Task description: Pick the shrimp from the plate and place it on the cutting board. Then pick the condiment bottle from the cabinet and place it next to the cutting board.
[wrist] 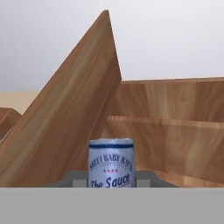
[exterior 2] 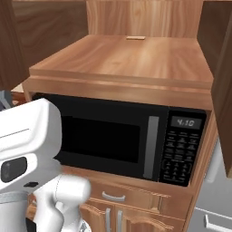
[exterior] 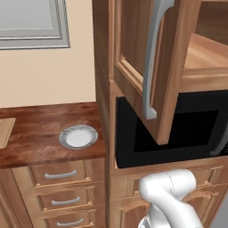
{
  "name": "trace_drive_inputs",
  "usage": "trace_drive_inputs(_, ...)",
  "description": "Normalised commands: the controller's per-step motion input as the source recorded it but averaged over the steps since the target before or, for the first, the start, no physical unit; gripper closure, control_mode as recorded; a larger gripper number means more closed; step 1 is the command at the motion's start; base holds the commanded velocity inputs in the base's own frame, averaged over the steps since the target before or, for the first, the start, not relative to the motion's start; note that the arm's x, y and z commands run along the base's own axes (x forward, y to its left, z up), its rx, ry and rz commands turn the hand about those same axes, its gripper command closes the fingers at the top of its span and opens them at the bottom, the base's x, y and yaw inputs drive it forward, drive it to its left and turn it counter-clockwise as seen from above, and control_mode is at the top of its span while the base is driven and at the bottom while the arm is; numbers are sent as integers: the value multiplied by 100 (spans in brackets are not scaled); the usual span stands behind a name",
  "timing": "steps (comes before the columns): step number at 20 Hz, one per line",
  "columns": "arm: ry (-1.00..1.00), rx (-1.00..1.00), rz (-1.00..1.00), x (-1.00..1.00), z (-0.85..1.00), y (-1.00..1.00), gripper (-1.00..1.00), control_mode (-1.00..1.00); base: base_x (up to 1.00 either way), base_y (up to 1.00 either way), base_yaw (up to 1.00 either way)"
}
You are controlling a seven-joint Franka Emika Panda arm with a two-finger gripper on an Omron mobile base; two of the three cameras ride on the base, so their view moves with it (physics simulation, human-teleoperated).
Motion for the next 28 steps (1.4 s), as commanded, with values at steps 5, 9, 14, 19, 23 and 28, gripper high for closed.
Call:
trace_drive_inputs(5, 0, 0, 0, 0, 0, 0, 100, 100, -46, 0, 0)
trace_drive_inputs(9, 0, 0, 0, 0, 0, 0, 100, 100, -41, 0, 0)
trace_drive_inputs(14, 0, 0, 0, 0, 0, 0, 100, 100, -41, 0, 0)
trace_drive_inputs(19, 0, 0, 0, 0, 0, 0, 100, 100, -42, 0, 0)
trace_drive_inputs(23, 0, 0, 0, 0, 0, 0, 100, 100, -44, 0, 0)
trace_drive_inputs(28, 0, 0, 0, 0, 0, 0, 100, 100, -38, 1, 0)
